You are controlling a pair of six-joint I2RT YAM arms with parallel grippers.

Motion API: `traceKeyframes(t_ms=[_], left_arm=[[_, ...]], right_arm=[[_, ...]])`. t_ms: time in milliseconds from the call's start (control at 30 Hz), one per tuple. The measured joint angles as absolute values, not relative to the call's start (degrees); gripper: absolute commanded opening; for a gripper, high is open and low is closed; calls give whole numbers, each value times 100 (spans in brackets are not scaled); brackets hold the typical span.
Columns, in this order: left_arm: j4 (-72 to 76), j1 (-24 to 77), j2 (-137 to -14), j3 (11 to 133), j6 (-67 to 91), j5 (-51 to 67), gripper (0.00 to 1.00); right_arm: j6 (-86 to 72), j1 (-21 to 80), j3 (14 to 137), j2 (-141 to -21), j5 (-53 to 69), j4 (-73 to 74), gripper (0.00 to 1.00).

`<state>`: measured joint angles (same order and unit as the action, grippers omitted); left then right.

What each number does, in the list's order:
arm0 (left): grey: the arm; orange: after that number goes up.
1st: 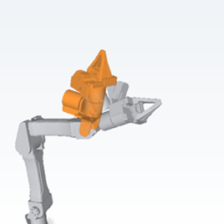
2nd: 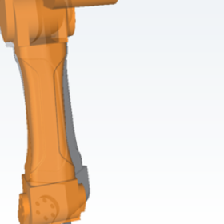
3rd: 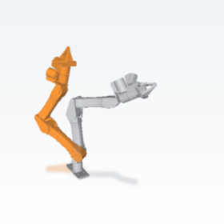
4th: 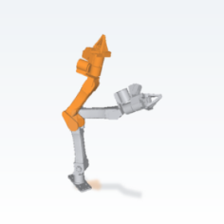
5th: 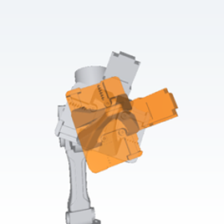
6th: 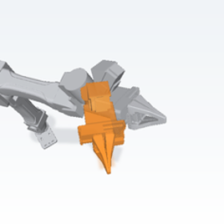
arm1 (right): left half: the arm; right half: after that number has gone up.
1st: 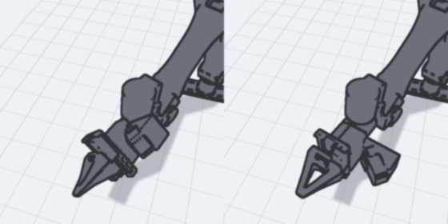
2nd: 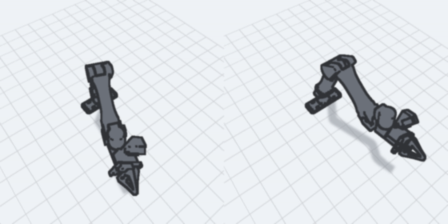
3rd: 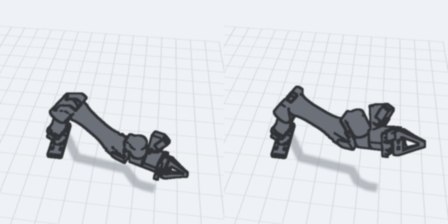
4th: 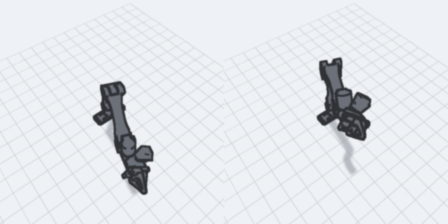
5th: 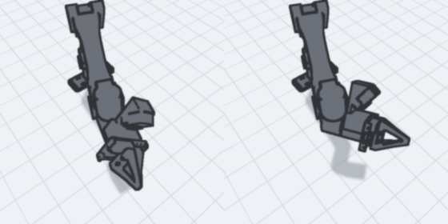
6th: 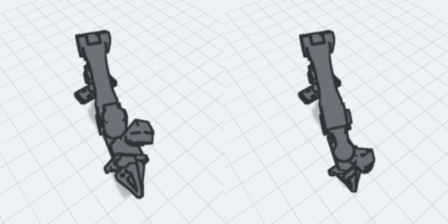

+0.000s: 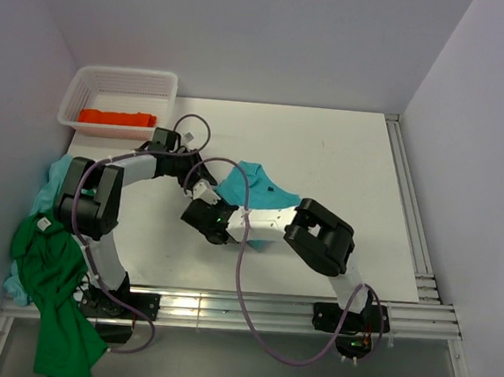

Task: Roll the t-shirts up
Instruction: Roll the tshirt

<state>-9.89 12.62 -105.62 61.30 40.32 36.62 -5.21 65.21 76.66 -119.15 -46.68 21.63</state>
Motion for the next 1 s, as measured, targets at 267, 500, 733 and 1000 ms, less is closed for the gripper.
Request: traceKeyframes(t_ms=[267, 500, 733, 1000], left_arm=[[-388, 1061, -9782, 5461, 4364, 3616, 98], [395, 941, -9268, 4851, 4731, 3321, 99], [1199, 987, -8790, 3874, 4943, 3232, 99], [2545, 1013, -9161, 3146, 5201, 3339, 99]], right_arm=[[-674, 6014, 7679, -11312, -2397, 2427, 0], [-648, 5317, 7736, -11229, -635, 2626, 0], [-657, 4362, 7933, -11393, 1470, 2696, 0], [-655, 3640, 8427, -12062, 3315, 2790, 0]])
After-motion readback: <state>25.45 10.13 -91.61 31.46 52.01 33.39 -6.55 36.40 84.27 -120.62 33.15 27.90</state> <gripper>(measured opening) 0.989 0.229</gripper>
